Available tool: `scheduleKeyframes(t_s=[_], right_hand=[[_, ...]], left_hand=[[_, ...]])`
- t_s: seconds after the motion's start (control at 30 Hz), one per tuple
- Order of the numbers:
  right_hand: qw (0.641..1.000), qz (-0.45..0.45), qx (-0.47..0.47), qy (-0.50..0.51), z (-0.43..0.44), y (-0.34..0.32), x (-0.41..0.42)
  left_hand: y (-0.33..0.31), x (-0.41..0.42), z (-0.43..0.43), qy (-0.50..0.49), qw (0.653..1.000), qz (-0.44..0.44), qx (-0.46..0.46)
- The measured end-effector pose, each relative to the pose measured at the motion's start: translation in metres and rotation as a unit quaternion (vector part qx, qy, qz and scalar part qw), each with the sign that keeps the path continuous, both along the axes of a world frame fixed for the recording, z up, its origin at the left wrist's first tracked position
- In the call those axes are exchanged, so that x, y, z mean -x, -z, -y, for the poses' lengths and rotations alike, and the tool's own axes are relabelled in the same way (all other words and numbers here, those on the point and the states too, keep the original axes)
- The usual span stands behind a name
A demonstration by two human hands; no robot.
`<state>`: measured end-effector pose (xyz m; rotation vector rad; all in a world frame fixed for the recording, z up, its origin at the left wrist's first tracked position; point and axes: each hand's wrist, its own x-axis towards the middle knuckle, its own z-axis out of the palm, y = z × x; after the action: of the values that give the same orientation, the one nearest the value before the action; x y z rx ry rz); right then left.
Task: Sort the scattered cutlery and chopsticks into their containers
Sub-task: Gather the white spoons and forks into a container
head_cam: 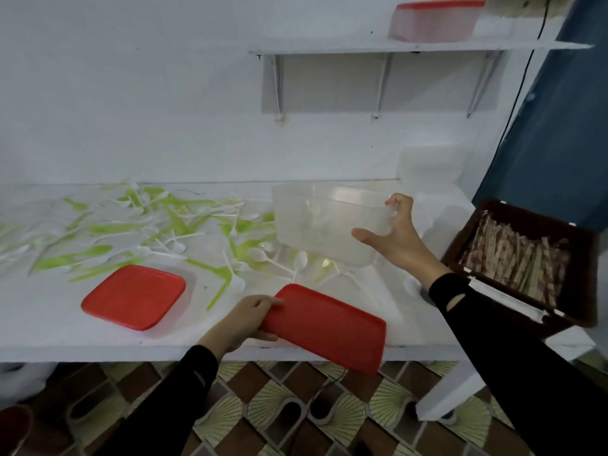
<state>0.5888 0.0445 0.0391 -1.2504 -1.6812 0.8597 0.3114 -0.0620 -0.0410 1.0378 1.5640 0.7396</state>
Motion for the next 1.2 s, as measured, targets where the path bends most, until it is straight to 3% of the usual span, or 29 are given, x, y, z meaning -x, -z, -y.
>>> scheduleKeyframes(t_s=[0.2,0.4,0.63,0.73,0.87,1.03,1.2], right_hand=[[0.999,0.017,0.024,-0.017,0.012,0.002,-0.003],[1.000,0.006,0.005,0.011,0.014,-0.013,-0.006],[0.996,0.015,0.082,0.000,0.024,0.008,-0.022],[0.991,0.062,0.113,-0.030,0.041,0.028,-0.025],[0.980,0.116,0.144,-0.066,0.059,0.048,-0.027],[0.971,0.142,0.170,-0.093,0.077,0.059,-0.051],[0.960,0.134,0.204,-0.136,0.084,0.048,-0.060]], left_hand=[[0.010,-0.012,-0.025,-0.078,0.995,0.059,0.010],[0.000,-0.021,-0.061,-0.151,0.980,0.113,-0.057],[-0.001,-0.017,-0.022,-0.017,0.990,0.140,0.000],[0.017,-0.024,-0.009,-0.033,0.985,0.166,0.025],[0.017,-0.035,-0.006,-0.080,0.991,0.099,0.033],[0.012,-0.014,-0.014,-0.122,0.990,0.076,0.007],[-0.005,-0.012,-0.018,-0.031,0.990,0.136,0.007]])
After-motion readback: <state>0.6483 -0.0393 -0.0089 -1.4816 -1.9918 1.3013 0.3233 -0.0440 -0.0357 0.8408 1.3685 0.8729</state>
